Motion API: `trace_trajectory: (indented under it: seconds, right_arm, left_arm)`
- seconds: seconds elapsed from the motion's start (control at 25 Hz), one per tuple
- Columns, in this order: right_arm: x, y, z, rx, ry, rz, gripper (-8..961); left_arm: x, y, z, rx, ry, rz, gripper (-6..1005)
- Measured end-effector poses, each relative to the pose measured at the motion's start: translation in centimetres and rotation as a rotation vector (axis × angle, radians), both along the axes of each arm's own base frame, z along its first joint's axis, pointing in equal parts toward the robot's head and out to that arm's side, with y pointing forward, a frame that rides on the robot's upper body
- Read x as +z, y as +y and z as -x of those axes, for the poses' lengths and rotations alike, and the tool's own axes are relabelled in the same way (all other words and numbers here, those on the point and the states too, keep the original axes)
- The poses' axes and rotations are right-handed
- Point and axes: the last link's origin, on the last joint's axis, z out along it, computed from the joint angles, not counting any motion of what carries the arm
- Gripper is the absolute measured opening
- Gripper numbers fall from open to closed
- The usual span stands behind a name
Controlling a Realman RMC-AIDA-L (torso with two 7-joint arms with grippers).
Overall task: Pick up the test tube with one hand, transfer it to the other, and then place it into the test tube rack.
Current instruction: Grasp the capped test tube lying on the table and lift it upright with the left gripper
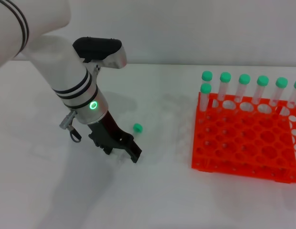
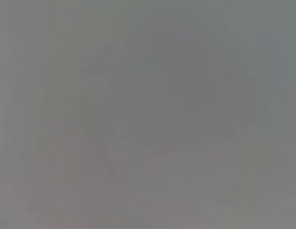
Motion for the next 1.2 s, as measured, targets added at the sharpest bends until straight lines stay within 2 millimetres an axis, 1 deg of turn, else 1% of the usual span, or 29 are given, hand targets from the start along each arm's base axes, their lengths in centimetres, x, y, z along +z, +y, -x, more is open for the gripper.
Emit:
trace_trajectory:
  seconds: [0.36, 0.56, 1.04, 1.12, 1.2]
  right_arm:
    - [0.26, 0.10, 0.04, 0.005, -0.004, -0.005, 767]
    - [0.26, 0.11, 0.06, 0.006, -0.001, -0.006, 767]
    - [0.26, 0.11, 0.05, 0.006, 0.000, -0.006, 767]
    - [0.26, 0.11, 0.05, 0.006, 0.000, -0.006, 767]
    - [0.26, 0.11, 0.04, 0.005, 0.000, -0.007, 767]
  left_arm:
    - [-0.04, 0.02, 0.11, -0.008, 0.019, 0.002, 689]
    - [-0.55, -0.31, 0.15, -0.013, 0.016, 0.021, 579]
    - [-0.33, -0.30, 0.75, -0.027, 0.032, 0.024, 303]
    - [-0.23, -0.19, 0.78, -0.043, 0.034, 0.027, 235]
    - [-0.14, -0.06, 0.80, -0.058, 0.034, 0.027, 221]
